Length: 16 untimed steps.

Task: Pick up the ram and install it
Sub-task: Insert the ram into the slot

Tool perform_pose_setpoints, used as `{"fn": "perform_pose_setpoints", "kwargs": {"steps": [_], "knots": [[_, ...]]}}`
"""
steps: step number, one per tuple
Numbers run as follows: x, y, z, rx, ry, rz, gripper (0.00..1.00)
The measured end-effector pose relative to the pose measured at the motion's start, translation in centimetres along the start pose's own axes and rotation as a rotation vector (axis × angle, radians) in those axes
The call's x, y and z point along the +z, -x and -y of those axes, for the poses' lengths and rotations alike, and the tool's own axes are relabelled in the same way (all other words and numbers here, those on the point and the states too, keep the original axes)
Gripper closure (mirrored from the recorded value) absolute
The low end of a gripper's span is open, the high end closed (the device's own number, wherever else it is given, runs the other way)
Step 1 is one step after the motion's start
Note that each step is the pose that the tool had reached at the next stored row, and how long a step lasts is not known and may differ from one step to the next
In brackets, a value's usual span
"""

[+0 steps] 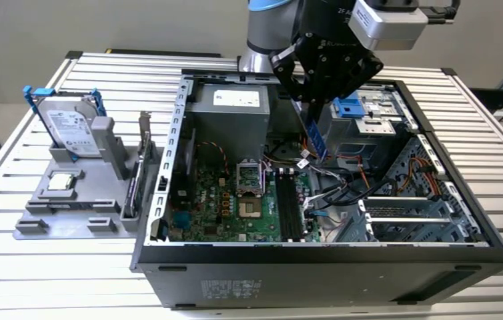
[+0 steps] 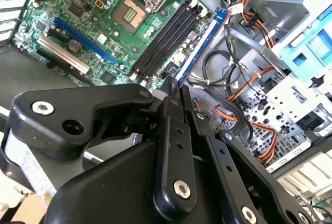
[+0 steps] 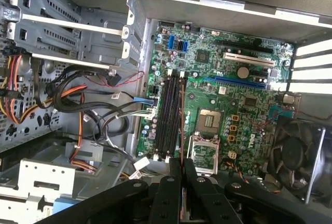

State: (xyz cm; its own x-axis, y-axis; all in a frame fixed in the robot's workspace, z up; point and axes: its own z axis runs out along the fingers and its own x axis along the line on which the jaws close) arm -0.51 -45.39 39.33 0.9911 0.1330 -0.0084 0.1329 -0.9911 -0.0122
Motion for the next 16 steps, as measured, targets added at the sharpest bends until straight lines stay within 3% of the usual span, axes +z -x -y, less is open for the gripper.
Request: {"fn": "perform_pose_setpoints", "kwargs": {"steps": [16], "knots": [[0.51, 0.0, -0.01, 0.033, -0.0002, -0.0004, 1.0]]}}
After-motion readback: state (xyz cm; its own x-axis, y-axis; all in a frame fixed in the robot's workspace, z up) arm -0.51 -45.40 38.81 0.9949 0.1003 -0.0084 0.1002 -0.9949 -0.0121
